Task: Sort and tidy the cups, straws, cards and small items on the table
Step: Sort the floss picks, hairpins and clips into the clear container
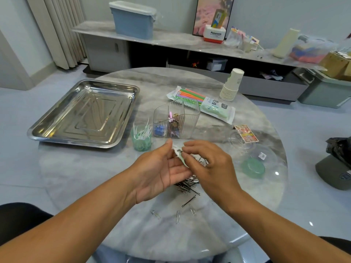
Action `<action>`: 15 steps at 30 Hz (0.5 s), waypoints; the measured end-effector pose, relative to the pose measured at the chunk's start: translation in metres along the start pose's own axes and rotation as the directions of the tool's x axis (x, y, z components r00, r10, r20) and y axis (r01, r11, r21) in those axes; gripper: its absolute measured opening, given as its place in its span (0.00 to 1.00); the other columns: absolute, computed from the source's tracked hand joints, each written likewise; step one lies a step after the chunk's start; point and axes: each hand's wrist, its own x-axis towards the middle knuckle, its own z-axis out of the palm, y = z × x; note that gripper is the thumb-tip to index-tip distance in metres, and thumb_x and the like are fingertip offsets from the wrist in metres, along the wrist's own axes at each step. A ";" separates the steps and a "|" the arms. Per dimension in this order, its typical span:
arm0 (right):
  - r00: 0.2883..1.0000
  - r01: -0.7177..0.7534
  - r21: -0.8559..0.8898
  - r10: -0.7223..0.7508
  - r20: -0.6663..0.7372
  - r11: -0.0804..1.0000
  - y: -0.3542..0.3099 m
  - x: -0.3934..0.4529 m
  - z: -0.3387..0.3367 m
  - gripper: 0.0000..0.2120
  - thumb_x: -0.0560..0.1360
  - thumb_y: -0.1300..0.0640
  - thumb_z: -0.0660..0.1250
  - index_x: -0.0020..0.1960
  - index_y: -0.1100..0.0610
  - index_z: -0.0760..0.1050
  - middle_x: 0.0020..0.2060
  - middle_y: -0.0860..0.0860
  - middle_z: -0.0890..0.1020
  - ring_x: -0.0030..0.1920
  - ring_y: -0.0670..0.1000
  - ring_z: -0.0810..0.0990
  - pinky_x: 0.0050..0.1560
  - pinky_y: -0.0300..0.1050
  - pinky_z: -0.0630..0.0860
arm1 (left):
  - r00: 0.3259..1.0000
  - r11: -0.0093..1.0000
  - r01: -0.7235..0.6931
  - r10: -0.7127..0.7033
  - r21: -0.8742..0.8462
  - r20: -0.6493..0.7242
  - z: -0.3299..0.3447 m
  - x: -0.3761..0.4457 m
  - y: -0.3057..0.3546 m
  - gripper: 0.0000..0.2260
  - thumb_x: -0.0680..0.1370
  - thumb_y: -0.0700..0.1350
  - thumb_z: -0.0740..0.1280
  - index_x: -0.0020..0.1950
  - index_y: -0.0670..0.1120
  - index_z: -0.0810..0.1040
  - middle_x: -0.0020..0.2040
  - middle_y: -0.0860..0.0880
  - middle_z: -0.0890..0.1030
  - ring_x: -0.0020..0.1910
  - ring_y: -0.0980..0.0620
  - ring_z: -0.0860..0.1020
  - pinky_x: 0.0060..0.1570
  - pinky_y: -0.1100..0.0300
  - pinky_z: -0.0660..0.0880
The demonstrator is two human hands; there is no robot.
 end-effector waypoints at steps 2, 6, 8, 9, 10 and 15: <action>0.957 -0.289 0.138 0.286 0.048 0.947 -0.004 -0.001 0.005 0.05 0.75 0.56 0.75 0.47 0.46 0.87 0.53 0.38 0.83 0.59 0.42 0.80 0.61 0.46 0.76 | 0.997 0.997 -0.072 0.070 -0.039 -0.038 0.000 0.002 0.000 0.20 0.86 0.50 0.58 0.64 0.35 0.76 0.55 0.37 0.84 0.51 0.43 0.85 0.46 0.53 0.84; 0.922 -0.321 -0.001 0.312 0.229 0.947 -0.008 -0.001 0.010 0.07 0.79 0.48 0.69 0.46 0.42 0.86 0.58 0.36 0.79 0.63 0.39 0.74 0.61 0.36 0.71 | 0.988 0.993 -0.119 0.116 -0.025 -0.103 -0.003 0.006 -0.006 0.14 0.86 0.43 0.59 0.62 0.34 0.77 0.51 0.36 0.85 0.47 0.44 0.86 0.41 0.56 0.83; 0.913 -0.357 0.041 0.339 0.227 0.933 -0.009 0.005 0.007 0.09 0.80 0.45 0.66 0.48 0.41 0.86 0.56 0.35 0.80 0.60 0.36 0.75 0.54 0.29 0.70 | 0.981 0.992 -0.121 0.116 -0.027 -0.155 -0.006 0.007 -0.005 0.13 0.86 0.43 0.60 0.59 0.35 0.77 0.47 0.39 0.85 0.41 0.46 0.85 0.37 0.56 0.83; 0.898 -0.415 0.095 0.391 0.200 0.905 -0.005 0.012 0.002 0.08 0.80 0.47 0.67 0.49 0.42 0.86 0.52 0.36 0.82 0.54 0.35 0.78 0.49 0.28 0.71 | 0.974 0.992 -0.124 0.116 -0.029 -0.195 -0.009 0.008 -0.001 0.12 0.85 0.43 0.60 0.58 0.36 0.78 0.44 0.40 0.85 0.37 0.48 0.84 0.35 0.56 0.83; 0.872 -0.472 0.101 0.447 0.199 0.876 0.003 0.020 -0.007 0.06 0.79 0.50 0.69 0.50 0.44 0.86 0.46 0.37 0.83 0.46 0.35 0.80 0.44 0.29 0.72 | 0.966 0.992 -0.122 0.112 -0.030 -0.233 -0.013 0.010 0.002 0.12 0.86 0.44 0.60 0.58 0.37 0.78 0.41 0.42 0.84 0.35 0.49 0.83 0.33 0.56 0.82; 0.521 -0.461 -0.498 0.678 0.518 0.734 0.043 0.040 -0.061 0.07 0.71 0.60 0.78 0.47 0.51 0.85 0.40 0.48 0.85 0.41 0.50 0.82 0.42 0.43 0.77 | 0.942 0.998 -0.063 0.050 -0.028 -0.332 -0.029 0.012 0.008 0.13 0.86 0.49 0.59 0.57 0.42 0.78 0.33 0.47 0.77 0.28 0.53 0.77 0.28 0.60 0.79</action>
